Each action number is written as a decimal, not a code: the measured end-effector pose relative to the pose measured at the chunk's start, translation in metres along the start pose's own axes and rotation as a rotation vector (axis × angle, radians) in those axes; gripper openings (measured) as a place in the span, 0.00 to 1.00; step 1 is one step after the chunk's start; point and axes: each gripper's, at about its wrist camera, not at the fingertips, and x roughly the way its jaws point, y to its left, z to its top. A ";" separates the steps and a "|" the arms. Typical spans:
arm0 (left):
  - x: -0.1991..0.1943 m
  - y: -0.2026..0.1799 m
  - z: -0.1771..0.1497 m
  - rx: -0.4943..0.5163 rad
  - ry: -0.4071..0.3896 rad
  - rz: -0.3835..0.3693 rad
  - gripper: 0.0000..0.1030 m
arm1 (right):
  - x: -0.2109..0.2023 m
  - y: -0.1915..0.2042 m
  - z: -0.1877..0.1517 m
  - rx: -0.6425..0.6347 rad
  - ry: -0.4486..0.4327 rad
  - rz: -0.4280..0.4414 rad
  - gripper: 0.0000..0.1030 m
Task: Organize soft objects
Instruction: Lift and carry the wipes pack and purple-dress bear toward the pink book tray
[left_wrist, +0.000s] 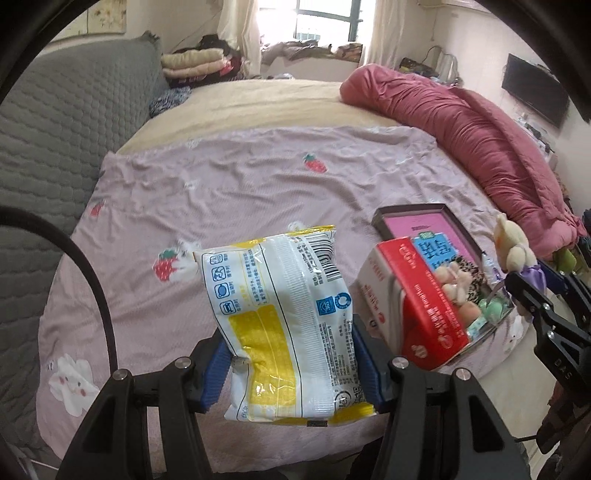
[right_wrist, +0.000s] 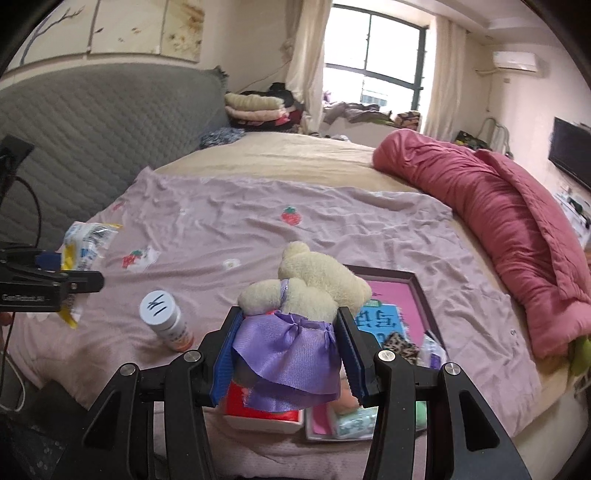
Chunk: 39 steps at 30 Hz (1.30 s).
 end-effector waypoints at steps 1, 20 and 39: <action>-0.002 -0.003 0.001 0.007 -0.005 0.001 0.58 | -0.002 -0.004 0.000 0.007 -0.003 -0.004 0.50; -0.006 -0.109 0.022 0.166 -0.011 -0.158 0.58 | -0.055 -0.112 -0.007 0.205 -0.081 -0.152 0.50; 0.068 -0.238 0.031 0.330 0.172 -0.283 0.58 | -0.057 -0.163 -0.028 0.229 -0.096 -0.147 0.50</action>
